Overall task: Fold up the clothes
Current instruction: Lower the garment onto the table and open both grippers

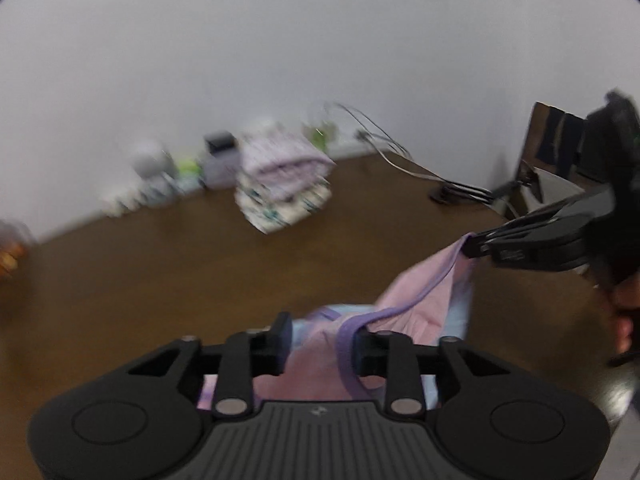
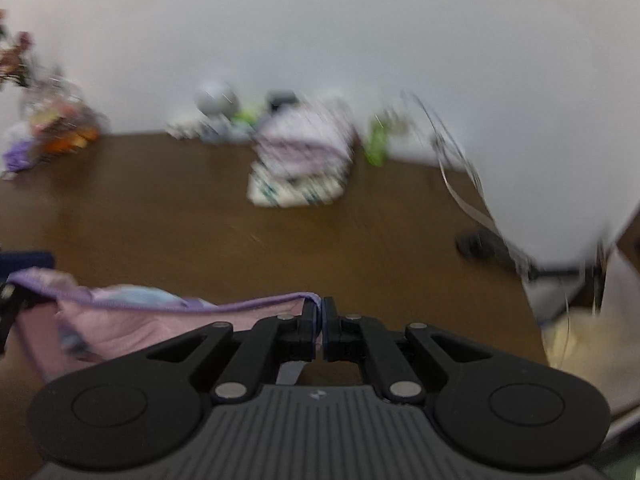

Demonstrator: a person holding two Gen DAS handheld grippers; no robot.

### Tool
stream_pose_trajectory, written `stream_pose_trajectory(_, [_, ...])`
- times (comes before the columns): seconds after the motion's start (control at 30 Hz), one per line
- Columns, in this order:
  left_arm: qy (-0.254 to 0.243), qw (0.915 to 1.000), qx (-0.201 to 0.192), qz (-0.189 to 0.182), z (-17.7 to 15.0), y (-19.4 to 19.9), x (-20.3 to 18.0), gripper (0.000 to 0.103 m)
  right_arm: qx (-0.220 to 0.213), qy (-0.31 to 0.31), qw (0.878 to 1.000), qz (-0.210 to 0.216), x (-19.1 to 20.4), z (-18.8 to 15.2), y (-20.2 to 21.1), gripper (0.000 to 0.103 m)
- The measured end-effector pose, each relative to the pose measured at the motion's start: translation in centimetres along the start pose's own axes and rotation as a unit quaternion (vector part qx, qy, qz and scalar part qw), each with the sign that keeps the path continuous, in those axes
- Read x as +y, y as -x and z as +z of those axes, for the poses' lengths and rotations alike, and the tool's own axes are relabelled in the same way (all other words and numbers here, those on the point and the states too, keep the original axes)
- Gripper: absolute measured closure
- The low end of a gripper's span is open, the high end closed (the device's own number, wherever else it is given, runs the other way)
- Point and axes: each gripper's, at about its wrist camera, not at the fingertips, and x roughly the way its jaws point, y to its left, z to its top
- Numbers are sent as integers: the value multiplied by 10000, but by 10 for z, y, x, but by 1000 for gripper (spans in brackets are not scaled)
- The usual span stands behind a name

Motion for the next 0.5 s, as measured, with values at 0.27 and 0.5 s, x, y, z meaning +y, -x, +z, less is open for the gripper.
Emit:
stream_pose_trajectory(0.27, [419,9940,66,-1013,-13,-1,26,23,501,-365,9980,-107,-30,-22,-49,101])
stream_pose_trajectory(0.5, [138,9998,66,-123,-44,30,73,20,626,-537,9966,-37,-35,-31,-66,95])
